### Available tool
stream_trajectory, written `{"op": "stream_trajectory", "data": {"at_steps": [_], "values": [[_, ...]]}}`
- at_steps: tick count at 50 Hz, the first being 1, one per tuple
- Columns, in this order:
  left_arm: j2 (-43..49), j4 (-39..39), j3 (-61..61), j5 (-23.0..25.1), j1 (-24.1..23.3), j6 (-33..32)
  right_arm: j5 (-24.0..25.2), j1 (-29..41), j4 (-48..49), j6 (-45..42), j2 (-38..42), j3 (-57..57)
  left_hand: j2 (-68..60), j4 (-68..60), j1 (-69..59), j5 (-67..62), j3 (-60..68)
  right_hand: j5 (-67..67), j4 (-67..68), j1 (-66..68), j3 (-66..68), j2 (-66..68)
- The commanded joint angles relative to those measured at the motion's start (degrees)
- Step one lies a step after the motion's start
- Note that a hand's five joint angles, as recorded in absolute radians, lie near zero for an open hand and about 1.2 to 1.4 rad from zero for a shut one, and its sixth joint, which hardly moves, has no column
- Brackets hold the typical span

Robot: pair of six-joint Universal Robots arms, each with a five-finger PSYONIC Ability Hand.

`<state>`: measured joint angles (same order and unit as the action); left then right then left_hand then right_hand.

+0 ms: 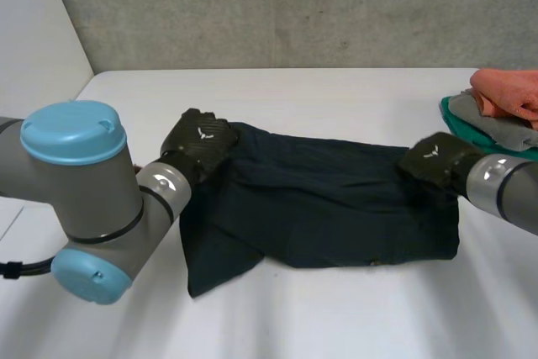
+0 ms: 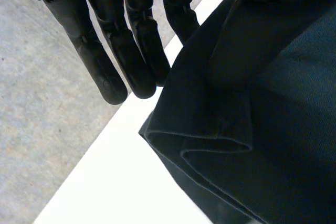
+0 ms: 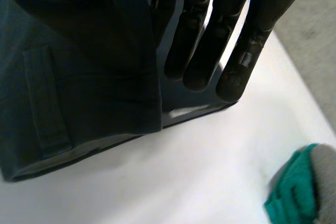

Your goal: Fold the laundry.

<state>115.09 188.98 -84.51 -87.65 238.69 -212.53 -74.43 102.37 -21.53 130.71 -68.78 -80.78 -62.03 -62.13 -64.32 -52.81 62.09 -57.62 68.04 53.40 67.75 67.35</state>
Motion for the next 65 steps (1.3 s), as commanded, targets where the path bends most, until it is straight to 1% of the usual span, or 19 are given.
{"op": "stream_trajectory", "data": {"at_steps": [1,4,5,8,9,12,13,15,23,30,31,35,39,41,44,48,54,59,65], "values": [[2.1,3.8,7.1,1.5,0.4,-4.4,-1.4,1.8,12.2,3.8,2.2,7.3,-9.2,-9.1,-7.0,-8.5,9.2,-12.4,12.0,26.6,12.2,12.7],[4.8,8.8,14.5,1.3,0.7,-5.9,-1.7,2.9,19.1,7.0,3.0,11.9,-10.4,-10.3,-8.1,-9.6,10.4,-12.4,12.0,26.6,12.2,12.7],[5.1,10.8,17.1,1.3,1.0,-6.1,-1.9,3.4,24.5,9.4,3.4,14.7,-10.4,-10.3,-8.1,-9.6,10.4,-12.4,12.0,26.6,12.2,12.7],[5.1,18.1,23.9,1.2,1.2,-6.7,-2.8,3.8,32.8,12.8,3.3,17.4,-10.8,-10.7,-8.5,-10.0,10.7,-12.4,12.0,26.6,12.2,12.7],[5.0,22.2,26.7,1.0,1.6,-6.6,-4.0,3.8,38.6,14.6,3.0,18.8,-10.9,-10.8,-8.6,-10.1,10.9,-12.4,12.0,26.6,12.2,12.7],[4.7,27.0,29.2,0.9,2.6,-6.3,-6.2,3.8,47.1,17.6,2.5,20.7,-11.4,-11.3,-9.1,-10.6,11.4,-12.4,12.0,26.6,12.2,12.7],[4.3,29.3,29.9,1.2,2.6,-6.3,-6.7,3.8,48.4,18.1,2.3,20.9,-11.9,-11.8,-9.6,-11.1,11.9,-12.4,12.0,26.6,12.2,12.7],[3.3,30.0,29.8,1.3,2.5,-6.2,-7.3,4.0,49.4,19.0,1.9,22.2,-12.3,-12.2,-10.0,-11.5,12.2,-12.4,12.0,26.6,12.2,12.7],[-0.7,28.1,21.9,1.2,2.0,-4.8,-7.1,5.9,46.6,19.2,1.7,20.5,-12.3,-12.2,-10.0,-11.5,12.2,-12.4,12.0,26.6,12.2,12.7],[-5.8,25.9,7.5,1.4,1.9,-1.1,-7.0,7.3,39.5,19.3,2.3,14.9,-12.1,-12.0,-9.8,-11.3,12.0,-12.4,12.0,26.6,12.2,12.7],[-6.2,25.8,6.1,1.5,1.8,-0.8,-7.0,8.0,37.6,19.3,2.5,13.7,-11.9,-11.8,-9.7,-11.2,11.9,-2.3,1.9,16.5,2.1,2.6],[-9.2,25.6,0.1,1.6,0.3,-0.3,-6.9,9.3,32.6,19.7,3.0,11.9,-11.4,-11.3,-9.1,-10.6,11.4,56.4,-56.8,-42.1,-56.5,-56.1],[-12.9,25.6,-6.0,2.7,-1.8,-0.3,-5.6,9.4,27.5,19.8,3.0,11.6,-11.4,-11.3,-9.1,-10.6,11.4,57.6,-58.0,-43.4,-57.8,-57.3],[-15.1,25.6,-9.4,5.3,-3.0,-0.3,-4.0,9.3,26.1,19.9,3.0,11.6,-11.4,-11.3,-9.1,-10.6,11.4,57.6,-58.0,-43.4,-57.8,-57.3],[-19.1,25.6,-13.4,9.8,-4.4,-0.5,1.3,8.7,25.0,19.9,3.0,11.9,-11.8,-11.7,-9.5,-11.0,11.7,57.6,-58.0,-43.4,-57.8,-57.3],[-24.5,24.0,-17.5,13.2,-5.2,-0.3,7.4,8.6,24.7,20.0,3.0,12.7,-11.8,-11.7,-9.5,-11.0,11.7,57.6,-58.0,-43.4,-57.8,-57.3],[-30.4,18.6,-20.7,14.0,-6.2,-0.3,13.0,8.6,25.0,19.7,5.3,14.0,-11.9,-11.8,-9.6,-11.2,11.9,57.6,-58.0,-43.4,-57.8,-57.3],[-34.0,14.5,-23.4,15.2,-8.5,-0.3,14.7,8.7,25.3,19.1,6.9,14.3,-12.3,-12.2,-10.0,-11.5,12.2,57.6,-58.0,-43.4,-57.8,-57.3],[-37.3,13.2,-26.0,16.2,-9.0,-0.3,19.1,9.2,26.0,18.1,9.1,14.2,-12.3,-12.2,-10.0,-11.5,12.2,57.6,-58.0,-43.4,-57.8,-57.3]]}}
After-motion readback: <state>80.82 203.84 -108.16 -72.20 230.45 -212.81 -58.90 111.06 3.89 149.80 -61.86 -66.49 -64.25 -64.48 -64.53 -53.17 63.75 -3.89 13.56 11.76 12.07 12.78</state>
